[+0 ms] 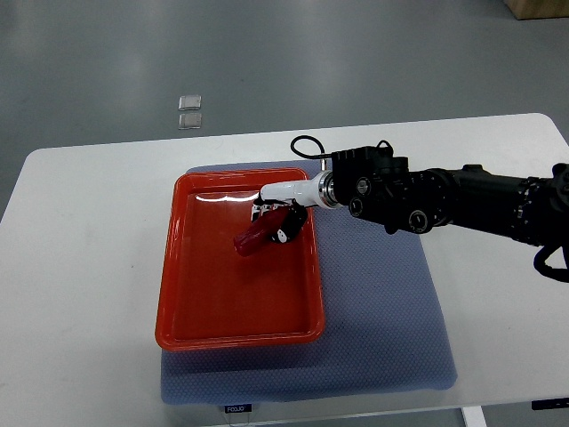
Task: Place red pepper on red tray
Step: 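Carry the red pepper over the red tray and lower it inside, then open the right hand to release the pepper and raise it away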
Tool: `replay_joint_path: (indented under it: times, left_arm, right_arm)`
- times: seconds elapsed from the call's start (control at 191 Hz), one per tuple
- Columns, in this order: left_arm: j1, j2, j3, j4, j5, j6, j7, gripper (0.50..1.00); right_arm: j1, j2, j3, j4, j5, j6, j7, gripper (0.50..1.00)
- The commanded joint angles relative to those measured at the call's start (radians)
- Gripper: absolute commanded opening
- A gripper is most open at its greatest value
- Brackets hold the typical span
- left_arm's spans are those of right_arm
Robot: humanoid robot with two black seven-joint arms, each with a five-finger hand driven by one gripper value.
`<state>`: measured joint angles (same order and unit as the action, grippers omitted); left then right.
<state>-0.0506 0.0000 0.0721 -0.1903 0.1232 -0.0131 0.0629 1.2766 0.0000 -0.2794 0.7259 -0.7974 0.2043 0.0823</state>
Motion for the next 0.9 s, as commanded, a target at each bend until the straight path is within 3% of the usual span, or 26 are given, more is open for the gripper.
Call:
replay_joint_path:
  times: [0.0, 0.272, 0.503, 0.671, 0.838, 0.896]
  left_arm:
    - [0.0, 0.0, 0.0, 0.0, 0.0, 0.001, 0.0, 1.0]
    - [0.0, 0.0, 0.0, 0.0, 0.0, 0.001, 0.0, 1.0]
    - [0.0, 0.0, 0.0, 0.0, 0.0, 0.001, 0.0, 1.0]
    - [0.0, 0.0, -0.002, 0.0, 0.0, 0.001, 0.0, 1.0]
    - [0.0, 0.0, 0.0, 0.0, 0.0, 0.001, 0.0, 1.0]
    - [0.0, 0.0, -0.002, 0.0, 0.0, 0.001, 0.0, 1.0]
  right_arm:
    - [0.0, 0.0, 0.002, 0.0, 0.003, 0.001, 0.0, 0.648]
    - [0.0, 0.0, 0.006, 0.001, 0.01, 0.001, 0.004, 0.744]
    - [0.007, 0.0, 0.063, 0.001, 0.012, -0.002, 0.008, 0.75]
    - [-0.04, 0.0, 0.33, 0.007, 0.055, -0.002, 0.039, 0.75]
    - [-0.221, -0.043, 0.746, 0.012, 0.259, 0.001, 0.094, 0.752]
    - [-0.313, -0.038, 0.93, 0.012, 0.346, 0.001, 0.112, 0.776]
